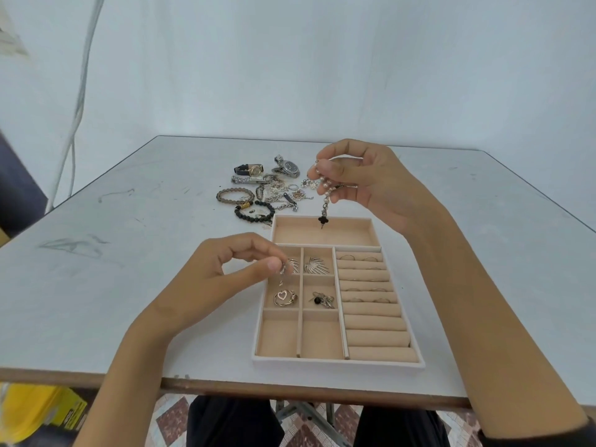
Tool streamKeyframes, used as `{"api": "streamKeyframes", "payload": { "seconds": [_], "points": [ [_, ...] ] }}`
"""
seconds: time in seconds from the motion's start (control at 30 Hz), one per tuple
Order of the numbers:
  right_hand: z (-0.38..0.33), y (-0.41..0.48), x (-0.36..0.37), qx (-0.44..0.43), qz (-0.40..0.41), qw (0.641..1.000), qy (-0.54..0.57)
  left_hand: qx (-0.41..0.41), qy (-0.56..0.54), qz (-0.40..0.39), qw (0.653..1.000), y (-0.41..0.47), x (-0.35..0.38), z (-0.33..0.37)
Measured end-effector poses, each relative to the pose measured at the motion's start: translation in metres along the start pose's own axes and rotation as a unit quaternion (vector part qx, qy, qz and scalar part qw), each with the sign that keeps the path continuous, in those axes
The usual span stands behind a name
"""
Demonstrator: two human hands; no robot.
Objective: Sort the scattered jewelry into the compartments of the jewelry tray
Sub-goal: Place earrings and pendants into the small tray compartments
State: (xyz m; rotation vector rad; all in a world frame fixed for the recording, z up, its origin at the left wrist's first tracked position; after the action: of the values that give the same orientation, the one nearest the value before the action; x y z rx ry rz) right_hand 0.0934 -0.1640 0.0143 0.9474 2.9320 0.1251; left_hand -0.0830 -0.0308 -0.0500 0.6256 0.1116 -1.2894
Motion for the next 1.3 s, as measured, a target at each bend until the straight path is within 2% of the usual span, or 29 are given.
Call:
{"api": "streamKeyframes", "payload": {
  "seconds": [0.47, 0.83, 0.93, 1.07, 1.2, 1.3],
  "points": [
    [-0.001, -0.002, 0.003, 0.005, -0.015, 1.000, -0.007, 0.050, 0.175, -0.026, 0.983, 0.002, 0.003, -0.015],
    [-0.001, -0.002, 0.006, 0.008, -0.026, 1.000, -0.012, 0.065, 0.196, -0.031, 0.978, 0.002, 0.005, -0.014],
    [-0.001, -0.002, 0.007, 0.010, -0.031, 0.999, -0.011, 0.080, 0.184, 0.005, 0.980, 0.003, 0.000, -0.018],
    [0.000, -0.002, 0.007, 0.010, -0.042, 0.999, -0.014, -0.005, 0.230, 0.057, 0.972, 0.001, -0.012, -0.036],
    [-0.001, -0.004, 0.009, 0.015, -0.067, 0.997, -0.026, -0.087, 0.361, -0.059, 0.927, -0.003, -0.006, -0.055],
    [-0.002, -0.007, 0.012, 0.020, -0.096, 0.994, -0.048, -0.113, 0.379, -0.085, 0.914, -0.003, -0.003, -0.057]
  ]
}}
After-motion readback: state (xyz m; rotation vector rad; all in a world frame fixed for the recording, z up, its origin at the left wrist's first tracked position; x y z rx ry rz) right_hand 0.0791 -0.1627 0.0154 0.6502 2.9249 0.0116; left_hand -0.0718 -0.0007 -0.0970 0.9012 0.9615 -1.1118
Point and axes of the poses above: each hand's wrist, its own y-axis towards the middle knuckle, its own x-axis out of the palm, z = x × y, the point moved 3 cm from there along y, towards the middle knuckle, and after that the axes turned 8 degrees about x, right-handed, at the moved point
